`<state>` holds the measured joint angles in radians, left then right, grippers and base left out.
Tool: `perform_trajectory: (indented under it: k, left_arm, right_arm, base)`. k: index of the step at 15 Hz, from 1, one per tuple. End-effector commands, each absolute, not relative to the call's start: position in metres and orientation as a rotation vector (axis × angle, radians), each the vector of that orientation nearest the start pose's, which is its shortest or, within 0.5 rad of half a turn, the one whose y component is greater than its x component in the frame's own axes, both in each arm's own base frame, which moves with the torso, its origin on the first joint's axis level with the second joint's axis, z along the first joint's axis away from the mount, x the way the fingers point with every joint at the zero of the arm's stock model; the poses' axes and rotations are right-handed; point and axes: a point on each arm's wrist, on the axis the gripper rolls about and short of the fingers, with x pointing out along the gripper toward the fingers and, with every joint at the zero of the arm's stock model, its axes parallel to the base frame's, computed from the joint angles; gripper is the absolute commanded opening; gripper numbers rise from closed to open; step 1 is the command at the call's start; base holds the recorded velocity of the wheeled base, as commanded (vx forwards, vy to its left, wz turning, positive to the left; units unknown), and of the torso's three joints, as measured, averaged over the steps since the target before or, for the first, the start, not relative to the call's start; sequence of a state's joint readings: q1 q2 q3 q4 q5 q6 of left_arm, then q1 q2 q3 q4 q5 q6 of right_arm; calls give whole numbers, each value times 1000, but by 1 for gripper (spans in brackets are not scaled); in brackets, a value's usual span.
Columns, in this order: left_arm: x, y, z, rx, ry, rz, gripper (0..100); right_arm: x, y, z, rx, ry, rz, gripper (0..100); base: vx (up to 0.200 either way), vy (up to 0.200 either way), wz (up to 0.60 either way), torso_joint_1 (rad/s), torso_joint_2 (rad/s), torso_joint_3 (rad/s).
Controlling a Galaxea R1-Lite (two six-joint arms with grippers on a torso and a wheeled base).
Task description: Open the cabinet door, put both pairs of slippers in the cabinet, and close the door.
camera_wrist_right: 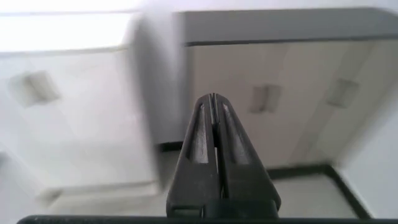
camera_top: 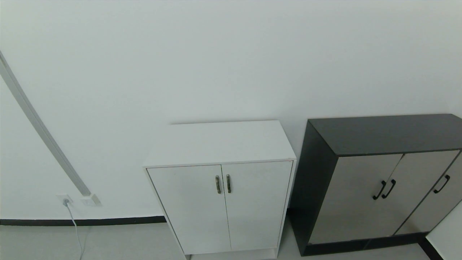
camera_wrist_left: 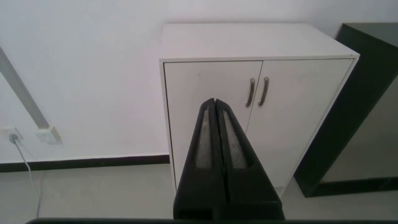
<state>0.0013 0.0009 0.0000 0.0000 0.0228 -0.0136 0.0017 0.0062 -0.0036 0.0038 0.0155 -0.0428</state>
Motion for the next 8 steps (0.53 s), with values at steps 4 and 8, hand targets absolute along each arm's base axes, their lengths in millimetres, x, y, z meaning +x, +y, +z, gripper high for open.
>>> perform_trajectory:
  k: [4, 8]
  left_arm:
    - [-23, 0, 76, -14, 0, 25, 0]
    - [-23, 0, 76, -14, 0, 25, 0]
  right_arm:
    - [-23, -2, 75, 31, 4, -66, 0]
    - [-23, -3, 76, 95, -13, -122, 0]
  base:
    - [0, 0, 0, 0, 0, 0]
    - [0, 0, 0, 0, 0, 0]
